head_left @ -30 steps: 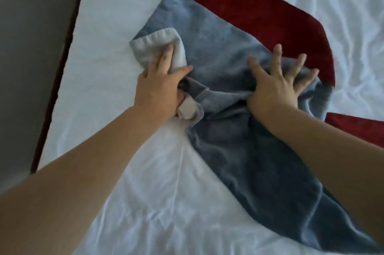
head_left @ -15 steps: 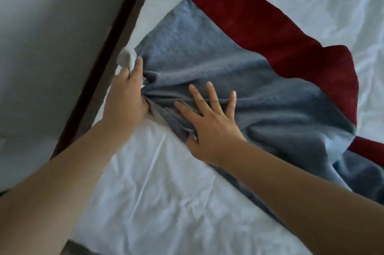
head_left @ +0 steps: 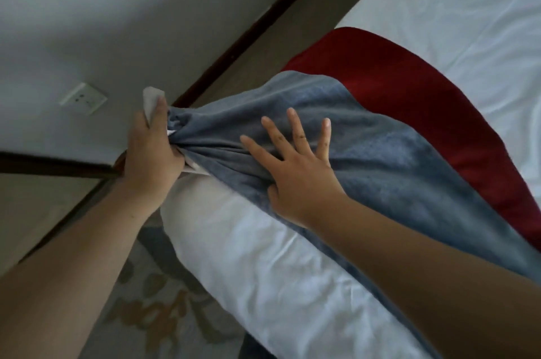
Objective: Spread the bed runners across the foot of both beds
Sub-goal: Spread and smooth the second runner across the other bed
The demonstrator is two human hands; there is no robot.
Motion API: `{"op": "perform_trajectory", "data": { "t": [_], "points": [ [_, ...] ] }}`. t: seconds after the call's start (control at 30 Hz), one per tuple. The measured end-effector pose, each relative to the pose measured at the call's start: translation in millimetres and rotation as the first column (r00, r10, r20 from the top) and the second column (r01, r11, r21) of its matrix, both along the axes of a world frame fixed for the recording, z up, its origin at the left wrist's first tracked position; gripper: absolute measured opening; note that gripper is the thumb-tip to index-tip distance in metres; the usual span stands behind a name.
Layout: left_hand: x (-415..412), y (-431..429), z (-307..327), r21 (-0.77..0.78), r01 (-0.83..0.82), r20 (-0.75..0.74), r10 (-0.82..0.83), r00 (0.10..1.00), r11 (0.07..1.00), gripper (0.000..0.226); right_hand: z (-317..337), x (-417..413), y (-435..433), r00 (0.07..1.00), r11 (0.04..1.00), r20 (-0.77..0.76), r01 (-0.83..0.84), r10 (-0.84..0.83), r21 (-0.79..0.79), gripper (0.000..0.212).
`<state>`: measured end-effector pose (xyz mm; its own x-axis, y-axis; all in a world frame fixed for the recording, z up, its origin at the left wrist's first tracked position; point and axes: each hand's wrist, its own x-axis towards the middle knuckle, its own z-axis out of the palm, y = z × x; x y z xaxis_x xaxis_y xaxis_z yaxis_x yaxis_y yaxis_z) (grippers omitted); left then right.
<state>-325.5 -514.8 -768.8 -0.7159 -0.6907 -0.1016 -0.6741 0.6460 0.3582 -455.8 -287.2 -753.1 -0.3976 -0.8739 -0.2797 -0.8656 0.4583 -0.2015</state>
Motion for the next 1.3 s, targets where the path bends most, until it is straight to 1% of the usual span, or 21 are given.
{"op": "perform_trajectory", "data": {
  "t": [0.1, 0.17, 0.23, 0.27, 0.33, 0.4, 0.47, 0.53, 0.6, 0.67, 0.7, 0.73, 0.77, 0.83, 0.87, 0.93, 1.03, 1.1, 1.17, 1.23, 1.3],
  "points": [
    [11.1, -2.0, -5.0, 0.043, -0.094, 0.074, 0.091, 0.993, 0.995, 0.066, -3.7, 11.6, -3.7, 0.996, 0.997, 0.045, -0.072, 0.071, 0.027, 0.078],
    [14.1, -3.0, -11.0, 0.093, -0.168, 0.15, 0.153, 0.977, 0.981, 0.056, -8.1, 14.7, -1.1, 0.993, 0.997, 0.099, -0.072, 0.067, 0.04, 0.079],
    [11.5, -4.8, -14.9, 0.121, -0.286, 0.217, 0.256, 0.942, 0.95, 0.053, -8.8, 12.9, 4.4, 0.989, 0.997, 0.138, -0.061, 0.055, 0.043, 0.078],
    [9.1, -3.9, -15.1, 0.112, -0.284, 0.21, 0.257, 0.943, 0.952, 0.049, -7.9, 11.0, 7.3, 0.987, 0.997, 0.15, -0.063, 0.057, 0.038, 0.078],
    [0.1, 1.6, -11.8, 0.096, -0.145, 0.187, 0.126, 0.974, 0.985, 0.042, -4.8, 7.5, 11.0, 0.985, 0.997, 0.16, -0.071, 0.067, 0.017, 0.077],
    [-11.7, 14.4, -5.6, 0.169, -0.027, 0.132, 0.005, 0.991, 0.985, 0.041, -2.0, 5.0, 9.3, 0.984, 0.998, 0.165, -0.062, 0.064, -0.018, 0.072],
    [-18.6, 37.5, -1.0, 0.224, 0.083, 0.033, -0.093, 0.995, 0.971, 0.044, -0.6, 2.5, 4.0, 0.983, 0.996, 0.158, -0.086, 0.088, -0.021, 0.065],
    [-14.5, 62.1, 2.7, 0.205, 0.192, -0.072, -0.181, 0.981, 0.96, 0.048, 1.3, -0.2, -0.9, 0.981, 0.994, 0.163, -0.106, 0.11, -0.034, 0.056],
    [-0.4, 76.1, 3.4, 0.125, 0.328, -0.166, -0.306, 0.937, 0.936, 0.05, 3.8, -2.1, 0.5, 0.987, 0.984, 0.132, -0.07, 0.092, -0.161, 0.043],
    [19.8, 81.9, -1.5, 0.036, 0.407, -0.248, -0.386, 0.888, 0.913, 0.046, 7.6, 0.7, 8.6, 0.997, 0.916, 0.025, -0.058, 0.073, -0.396, 0.025],
    [29.6, 84.9, -3.7, -0.002, 0.421, -0.263, -0.407, 0.875, 0.907, 0.045, 9.5, 4.3, 16.0, 0.996, 0.873, -0.011, -0.084, 0.09, -0.48, 0.016],
    [37.9, 87.7, -5.6, -0.025, 0.427, -0.26, -0.419, 0.87, 0.904, 0.045, 11.8, 10.1, 24.3, 0.989, 0.851, -0.019, -0.134, 0.144, -0.509, 0.01],
    [44.9, 90.1, -8.0, -0.041, 0.432, -0.248, -0.428, 0.869, 0.901, 0.046, 13.4, 17.7, 33.1, 0.977, 0.851, -0.006, -0.188, 0.213, -0.49, 0.008],
    [52.6, 93.3, -8.0, -0.081, 0.456, -0.222, -0.462, 0.858, 0.886, 0.046, 11.6, 35.3, 51.4, 0.956, 0.904, 0.059, -0.25, 0.287, -0.347, 0.011],
    [54.3, 94.6, -7.2, -0.105, 0.479, -0.217, -0.49, 0.844, 0.871, 0.045, 8.9, 44.4, 60.4, 0.963, 0.941, 0.086, -0.229, 0.257, -0.251, 0.018],
    [55.0, 100.8, -6.1, -0.145, 0.532, -0.217, -0.551, 0.806, 0.834, 0.039, 2.6, 58.5, 75.2, 0.989, 0.99, 0.097, -0.097, 0.107, -0.105, 0.034],
    [52.2, 119.4, -6.0, -0.211, 0.57, -0.177, -0.605, 0.776, 0.794, 0.027, -7.3, 70.3, 90.6, 0.997, 0.99, 0.03, 0.08, -0.077, -0.115, 0.041],
    [49.9, 132.6, -7.3, -0.243, 0.586, -0.113, -0.623, 0.774, 0.773, 0.03, -12.3, 76.7, 95.8, 0.98, 0.972, 0.017, 0.196, -0.196, -0.128, 0.04],
    [49.3, 145.4, -9.5, -0.253, 0.607, -0.052, -0.637, 0.769, 0.753, 0.039, -10.3, 82.2, 96.6, 0.955, 0.949, 0.062, 0.294, -0.289, -0.113, 0.039],
    [50.6, 156.8, -10.7, -0.249, 0.623, -0.022, -0.648, 0.762, 0.741, 0.047, -3.6, 89.3, 95.5, 0.936, 0.934, 0.112, 0.345, -0.334, -0.094, 0.045],
    [54.6, 168.1, -10.2, -0.266, 0.629, -0.02, -0.657, 0.754, 0.73, 0.045, 2.1, 101.8, 101.3, 0.946, 0.945, 0.121, 0.313, -0.302, -0.092, 0.052]
  ]
}}
